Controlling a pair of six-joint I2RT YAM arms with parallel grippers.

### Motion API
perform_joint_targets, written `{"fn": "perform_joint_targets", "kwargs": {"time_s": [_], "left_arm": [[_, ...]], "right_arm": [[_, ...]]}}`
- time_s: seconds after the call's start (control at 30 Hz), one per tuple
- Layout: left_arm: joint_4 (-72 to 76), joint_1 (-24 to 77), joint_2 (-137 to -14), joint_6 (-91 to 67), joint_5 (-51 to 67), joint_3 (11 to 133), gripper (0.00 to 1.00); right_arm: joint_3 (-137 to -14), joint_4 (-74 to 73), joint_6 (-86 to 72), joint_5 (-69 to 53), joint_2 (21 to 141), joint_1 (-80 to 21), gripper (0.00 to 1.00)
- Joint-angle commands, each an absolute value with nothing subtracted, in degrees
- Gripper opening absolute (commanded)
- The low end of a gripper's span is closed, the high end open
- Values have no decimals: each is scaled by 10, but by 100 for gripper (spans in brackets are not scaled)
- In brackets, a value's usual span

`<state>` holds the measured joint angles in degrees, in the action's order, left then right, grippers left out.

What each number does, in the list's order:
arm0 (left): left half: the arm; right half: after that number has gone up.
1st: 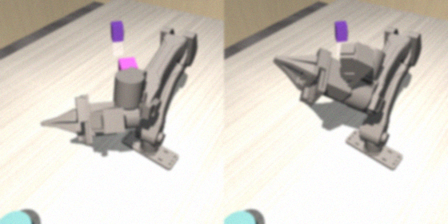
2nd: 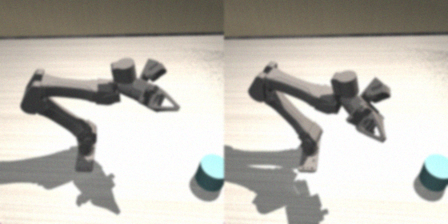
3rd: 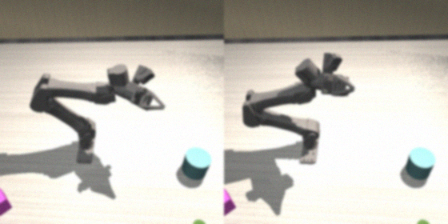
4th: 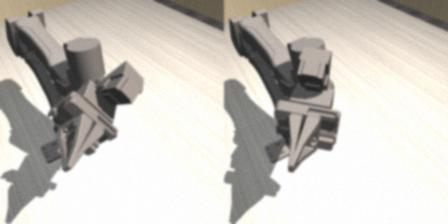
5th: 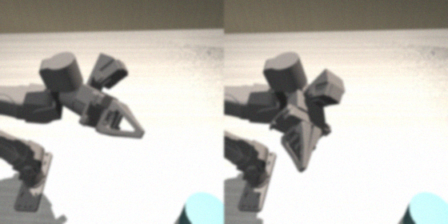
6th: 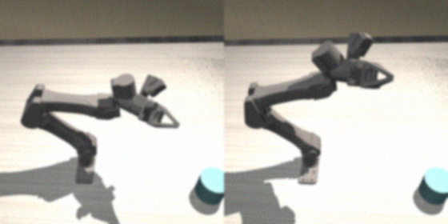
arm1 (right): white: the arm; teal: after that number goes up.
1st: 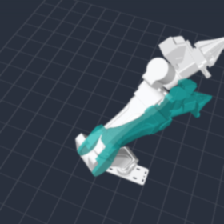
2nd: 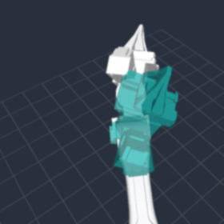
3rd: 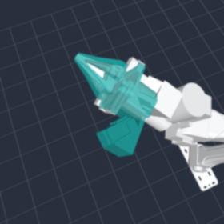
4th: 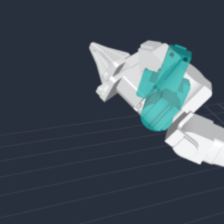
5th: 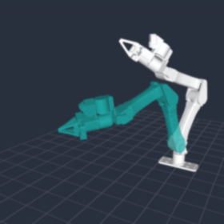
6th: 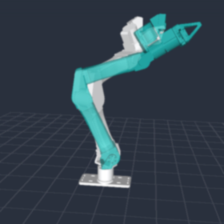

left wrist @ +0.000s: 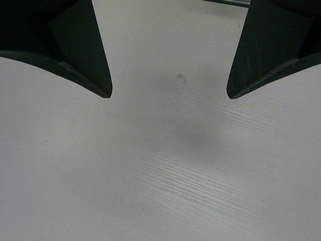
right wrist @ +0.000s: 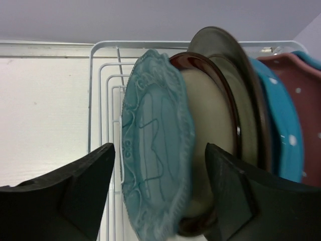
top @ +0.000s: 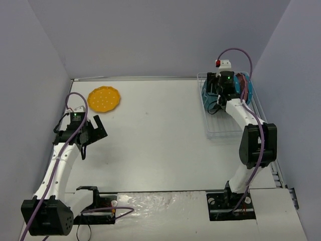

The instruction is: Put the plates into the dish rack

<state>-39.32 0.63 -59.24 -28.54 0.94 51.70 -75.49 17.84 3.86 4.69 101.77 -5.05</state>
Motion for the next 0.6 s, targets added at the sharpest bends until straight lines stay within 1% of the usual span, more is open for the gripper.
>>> {"fn": "perform_joint_targets", "kwargs": {"time_s": [0.0,0.03,0.13,0.2,0.27,0.3,0.37,0.43,0.57], "left_arm": [[-365,-18,-595,-294,36,525,97],[-362,-22,-595,-297,37,524,97],[-349,-34,-604,-313,45,523,97],[-336,-41,-612,-333,56,526,97],[-320,-46,-618,-361,58,524,97],[-289,-51,-628,-389,56,518,97],[-253,-54,-644,-433,48,511,97],[-197,-58,-682,-457,41,511,97],[-115,-80,-773,-516,48,535,97]], "right_arm": [[-754,195,32,33,877,-51,78],[-753,181,31,30,856,-51,84],[-735,160,12,24,771,-51,95],[-723,147,1,18,717,-51,97],[-694,143,-45,7,673,-51,100],[-677,143,-72,-9,625,-51,100],[-640,142,-124,-39,577,-50,100],[-611,144,-163,-54,518,-52,100],[-546,158,-238,-88,456,-51,100]]}}
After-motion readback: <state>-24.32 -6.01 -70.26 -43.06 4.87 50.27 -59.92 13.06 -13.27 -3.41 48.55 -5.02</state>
